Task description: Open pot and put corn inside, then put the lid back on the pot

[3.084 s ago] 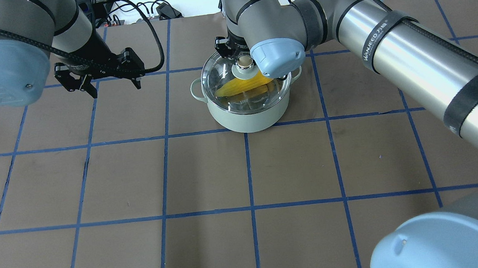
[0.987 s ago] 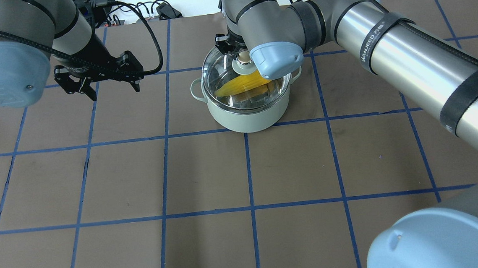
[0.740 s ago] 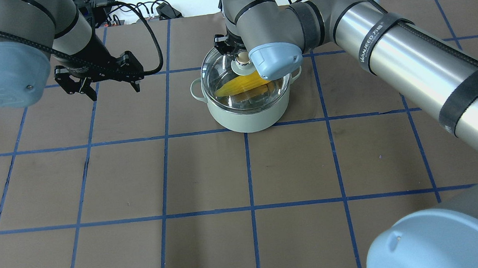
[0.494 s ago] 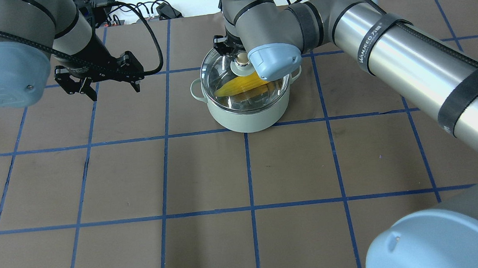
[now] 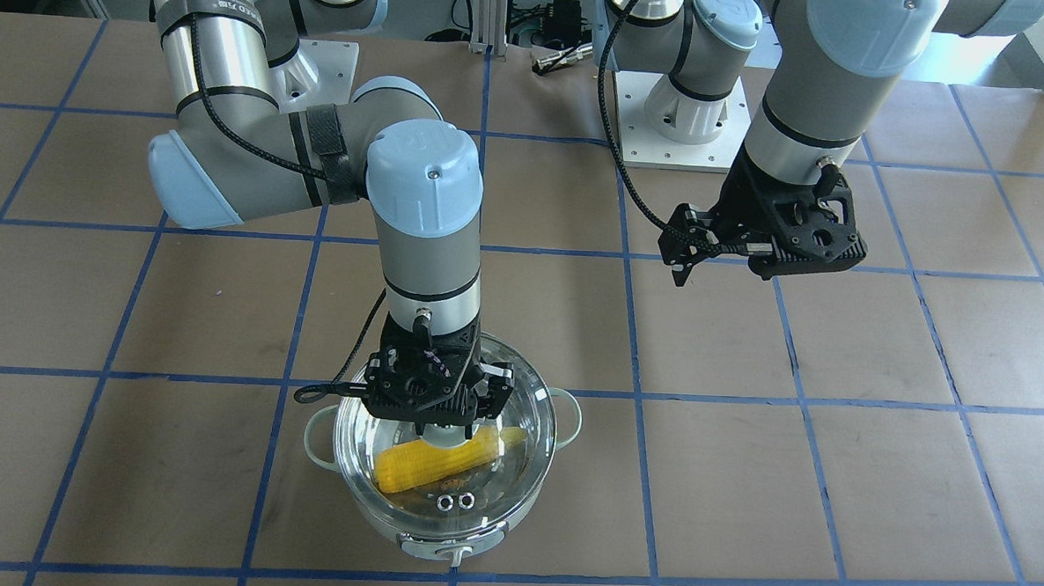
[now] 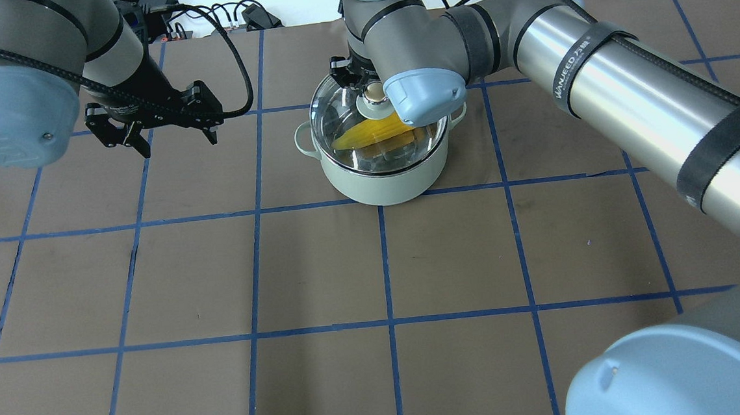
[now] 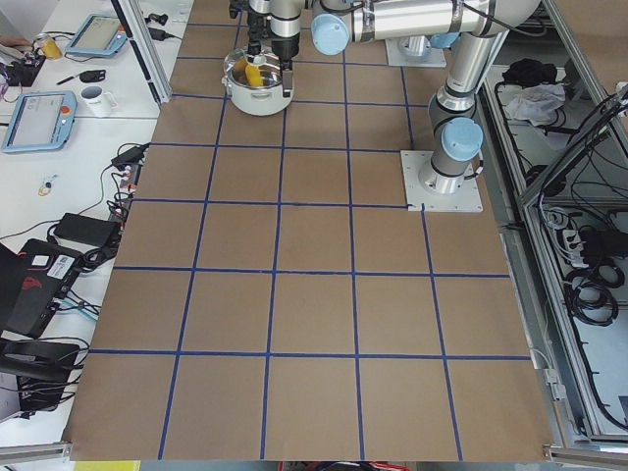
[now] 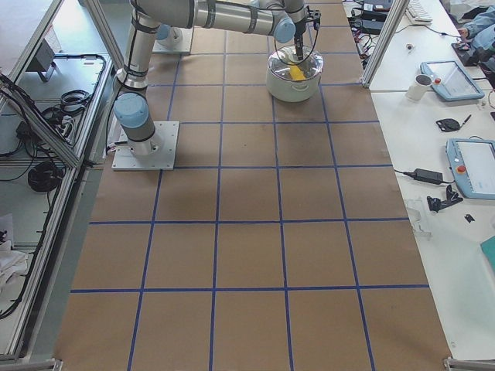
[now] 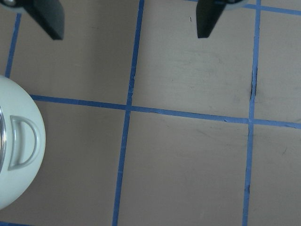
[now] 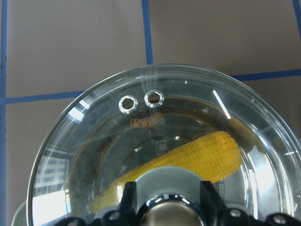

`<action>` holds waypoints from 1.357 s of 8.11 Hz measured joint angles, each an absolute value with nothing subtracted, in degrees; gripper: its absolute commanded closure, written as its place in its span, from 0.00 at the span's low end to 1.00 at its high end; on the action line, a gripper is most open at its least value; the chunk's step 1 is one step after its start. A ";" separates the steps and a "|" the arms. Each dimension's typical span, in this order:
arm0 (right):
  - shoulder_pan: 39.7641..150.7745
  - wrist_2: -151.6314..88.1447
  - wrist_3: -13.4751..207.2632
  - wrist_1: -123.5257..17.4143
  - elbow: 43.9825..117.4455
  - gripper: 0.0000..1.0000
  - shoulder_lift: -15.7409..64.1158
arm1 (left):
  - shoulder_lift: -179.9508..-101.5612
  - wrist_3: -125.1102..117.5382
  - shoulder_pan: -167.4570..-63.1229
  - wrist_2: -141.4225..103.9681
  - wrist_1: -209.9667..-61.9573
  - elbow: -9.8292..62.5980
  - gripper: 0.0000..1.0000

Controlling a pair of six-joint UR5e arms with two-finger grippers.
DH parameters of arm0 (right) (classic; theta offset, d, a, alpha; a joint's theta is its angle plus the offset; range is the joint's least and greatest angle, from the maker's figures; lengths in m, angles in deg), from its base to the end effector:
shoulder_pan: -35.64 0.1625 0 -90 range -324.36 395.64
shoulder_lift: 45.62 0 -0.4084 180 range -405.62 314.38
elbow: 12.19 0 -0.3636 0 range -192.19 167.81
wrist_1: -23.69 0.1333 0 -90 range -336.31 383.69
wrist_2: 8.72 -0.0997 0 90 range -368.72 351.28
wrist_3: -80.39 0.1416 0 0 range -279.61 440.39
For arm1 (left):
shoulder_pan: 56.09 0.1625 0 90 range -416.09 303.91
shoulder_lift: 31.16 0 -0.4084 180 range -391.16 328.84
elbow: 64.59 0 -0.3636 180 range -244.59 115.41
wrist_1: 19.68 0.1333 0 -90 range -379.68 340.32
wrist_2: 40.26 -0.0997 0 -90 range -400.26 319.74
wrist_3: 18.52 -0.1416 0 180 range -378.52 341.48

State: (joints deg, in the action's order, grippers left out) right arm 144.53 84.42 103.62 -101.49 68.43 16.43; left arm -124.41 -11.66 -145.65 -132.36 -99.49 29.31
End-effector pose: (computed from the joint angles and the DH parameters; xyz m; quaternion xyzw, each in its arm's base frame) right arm 0.3364 -0.5952 0.3005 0.0414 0.9883 -0.1445 0.0266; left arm -0.1243 -0.4920 0.3890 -0.0641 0.9974 -0.0275 0.0168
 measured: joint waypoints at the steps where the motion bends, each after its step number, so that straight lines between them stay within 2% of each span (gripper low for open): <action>1: 144.53 84.24 103.52 -101.36 68.45 1.00 16.43 | -124.41 -11.66 -145.65 -132.39 -99.49 29.33 0.00; 8: 144.54 84.66 102.56 -100.78 68.83 1.00 16.56 | -124.45 -11.67 -145.65 -132.56 -99.46 29.59 0.00; 9: 144.54 84.69 102.41 -100.81 68.87 0.59 16.54 | -124.44 -11.69 -145.66 -132.60 -99.34 29.90 0.00; 10: 144.54 84.71 102.36 -100.88 68.91 0.01 16.48 | -124.46 -11.69 -145.65 -132.58 -99.12 30.13 0.00; 11: 144.53 84.75 102.28 -101.02 68.97 0.00 16.46 | -124.48 -11.68 -145.65 -132.57 -98.94 30.26 0.00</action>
